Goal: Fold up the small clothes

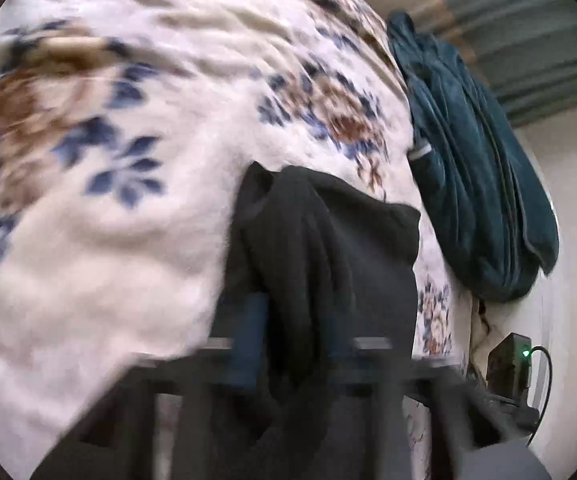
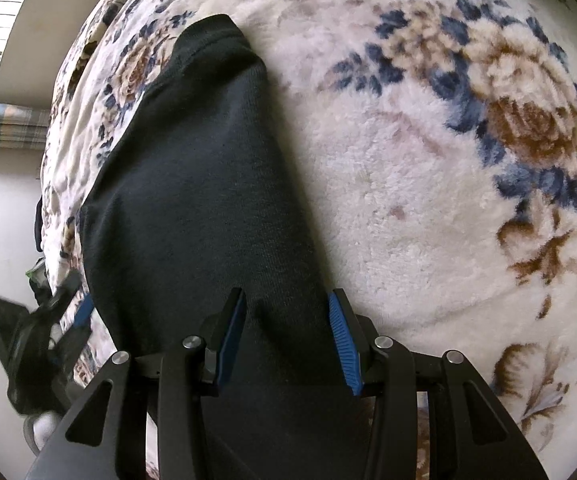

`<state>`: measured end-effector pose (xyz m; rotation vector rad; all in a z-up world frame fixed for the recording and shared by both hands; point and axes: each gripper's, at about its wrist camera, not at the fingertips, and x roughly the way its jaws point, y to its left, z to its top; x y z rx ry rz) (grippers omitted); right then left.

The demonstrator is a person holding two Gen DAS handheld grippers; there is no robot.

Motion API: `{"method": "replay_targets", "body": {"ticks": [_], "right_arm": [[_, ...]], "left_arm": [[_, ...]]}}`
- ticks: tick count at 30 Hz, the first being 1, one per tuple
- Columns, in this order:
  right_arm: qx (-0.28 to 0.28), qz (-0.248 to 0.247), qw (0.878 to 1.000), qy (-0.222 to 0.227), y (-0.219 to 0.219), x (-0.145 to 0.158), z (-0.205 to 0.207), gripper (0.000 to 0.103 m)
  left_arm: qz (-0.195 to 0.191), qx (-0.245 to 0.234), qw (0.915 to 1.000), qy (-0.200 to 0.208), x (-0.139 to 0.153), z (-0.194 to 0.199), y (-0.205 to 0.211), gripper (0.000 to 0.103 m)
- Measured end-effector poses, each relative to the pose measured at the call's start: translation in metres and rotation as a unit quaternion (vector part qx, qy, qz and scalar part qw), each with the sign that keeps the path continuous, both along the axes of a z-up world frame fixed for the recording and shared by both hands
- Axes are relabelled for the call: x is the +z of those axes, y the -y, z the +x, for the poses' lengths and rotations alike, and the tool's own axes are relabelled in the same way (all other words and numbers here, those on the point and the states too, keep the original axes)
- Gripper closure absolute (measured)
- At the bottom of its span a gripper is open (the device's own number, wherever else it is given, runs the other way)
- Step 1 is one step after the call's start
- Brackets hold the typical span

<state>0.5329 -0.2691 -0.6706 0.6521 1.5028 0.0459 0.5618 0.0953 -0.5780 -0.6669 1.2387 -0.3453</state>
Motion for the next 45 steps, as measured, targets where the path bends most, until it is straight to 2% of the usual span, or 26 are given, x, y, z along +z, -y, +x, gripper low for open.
{"method": "replay_targets", "body": {"ticks": [2,4,5,7,8,11,14,15,16,18,20,22,24,27,28,29,30,32,33,34,35,36,37,39,41,45], "right_arm": [[0.001,-0.002,1.0,0.0,-0.002,0.0,0.0,0.057],[0.0,-0.004,1.0,0.0,-0.003,-0.001,0.0,0.057],[-0.001,-0.003,1.0,0.0,-0.004,-0.001,-0.001,0.057],[-0.002,-0.004,1.0,0.0,-0.004,-0.002,-0.001,0.057],[-0.004,-0.005,1.0,0.001,-0.004,-0.001,-0.001,0.057],[-0.009,0.0,1.0,0.001,0.0,-0.001,-0.003,0.057],[-0.011,-0.002,1.0,0.002,0.002,0.0,-0.002,0.057],[-0.013,-0.002,1.0,0.002,0.003,0.001,-0.002,0.057],[-0.015,0.0,1.0,0.002,0.004,0.002,-0.002,0.057],[-0.016,0.004,1.0,0.003,0.005,0.004,-0.003,0.057],[-0.018,0.008,1.0,0.005,0.005,0.006,-0.003,0.058],[-0.02,0.014,1.0,0.005,0.005,0.007,-0.004,0.057],[-0.02,0.019,1.0,0.003,0.004,0.006,-0.004,0.058],[-0.014,0.017,1.0,0.001,0.002,0.004,-0.005,0.058],[-0.012,0.017,1.0,0.0,0.001,0.003,-0.005,0.058],[-0.01,0.017,1.0,-0.001,0.0,0.002,-0.005,0.058],[-0.009,0.015,1.0,-0.001,0.0,0.002,-0.006,0.058],[-0.005,0.013,1.0,-0.001,0.0,0.0,-0.006,0.058],[-0.005,0.015,1.0,-0.002,0.001,-0.001,-0.007,0.058],[-0.006,0.018,1.0,-0.003,0.002,-0.002,-0.008,0.058],[-0.006,0.018,1.0,-0.004,0.003,-0.003,-0.009,0.058],[-0.007,0.017,1.0,-0.007,0.005,-0.005,-0.01,0.058],[-0.01,0.016,1.0,-0.01,0.008,-0.007,-0.012,0.058],[-0.016,0.017,1.0,-0.015,0.014,-0.008,-0.015,0.058],[-0.019,0.019,1.0,-0.016,0.018,-0.007,-0.018,0.057],[-0.009,0.023,1.0,-0.008,0.021,0.001,-0.024,0.058]], "left_arm": [[0.006,-0.036,0.9991,-0.021,-0.01,0.014,0.015,0.091],[0.009,-0.045,0.9987,-0.022,-0.011,0.018,0.019,0.092],[0.01,-0.048,0.9986,-0.018,-0.008,0.019,0.018,0.097],[0.0,-0.039,0.9992,0.001,0.007,0.017,0.009,0.1],[0.01,-0.04,0.9991,0.002,0.011,0.018,0.006,0.1],[0.082,-0.066,0.9944,0.006,0.014,0.018,-0.003,0.1],[0.155,-0.1,0.9829,0.001,0.006,0.025,-0.001,0.099],[0.171,-0.112,0.9789,0.001,0.004,0.025,0.002,0.099],[0.17,-0.112,0.9791,-0.004,0.004,0.026,0.004,0.096],[0.128,-0.09,0.9875,-0.021,0.004,0.026,-0.004,0.095],[0.031,-0.04,0.998,-0.039,0.005,0.018,-0.019,0.083],[-0.056,-0.002,0.9971,-0.051,0.002,0.003,-0.027,0.058],[-0.097,0.004,0.9936,-0.057,-0.004,-0.01,-0.021,0.05],[-0.072,-0.043,0.9943,-0.066,-0.016,-0.02,0.009,0.052],[-0.05,-0.057,0.9955,-0.056,-0.017,-0.021,0.018,0.06],[-0.052,-0.059,0.9959,-0.045,-0.017,-0.022,0.021,0.071],[-0.085,-0.052,0.9939,-0.047,-0.022,-0.022,0.02,0.088],[-0.15,-0.035,0.9869,-0.048,-0.023,-0.025,0.012,0.088],[-0.188,-0.031,0.981,-0.036,-0.021,-0.029,0.009,0.088],[-0.211,-0.024,0.9768,-0.031,-0.022,-0.031,0.006,0.088],[-0.196,-0.016,0.9798,-0.038,-0.026,-0.032,0.002,0.087],[-0.116,-0.019,0.9914,-0.057,-0.033,-0.031,-0.001,0.084],[-0.072,-0.032,0.9949,-0.064,-0.038,-0.029,-0.003,0.083],[-0.072,-0.043,0.9942,-0.068,-0.037,-0.025,-0.005,0.081],[-0.044,-0.052,0.9957,-0.063,-0.016,-0.023,0.0,0.078],[-0.005,-0.076,0.9968,-0.027,0.022,-0.034,0.016,0.044]]}}
